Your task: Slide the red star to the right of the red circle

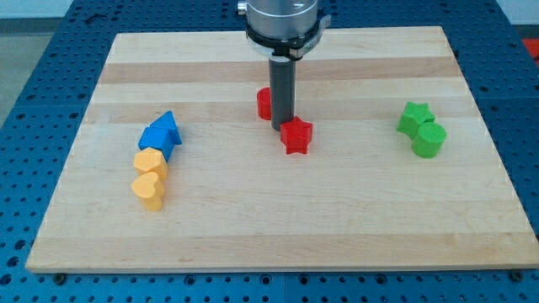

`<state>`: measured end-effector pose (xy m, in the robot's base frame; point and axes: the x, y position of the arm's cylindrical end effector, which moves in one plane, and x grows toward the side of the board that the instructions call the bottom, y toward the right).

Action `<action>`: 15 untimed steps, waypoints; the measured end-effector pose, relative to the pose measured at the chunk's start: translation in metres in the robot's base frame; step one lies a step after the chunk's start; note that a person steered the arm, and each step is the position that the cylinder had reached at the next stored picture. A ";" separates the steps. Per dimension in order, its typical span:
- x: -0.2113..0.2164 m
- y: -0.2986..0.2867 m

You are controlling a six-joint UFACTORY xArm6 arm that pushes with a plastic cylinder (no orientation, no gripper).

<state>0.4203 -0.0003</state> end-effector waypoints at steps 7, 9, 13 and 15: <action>0.020 0.013; 0.050 0.068; 0.039 0.050; 0.014 0.051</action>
<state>0.4342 0.0509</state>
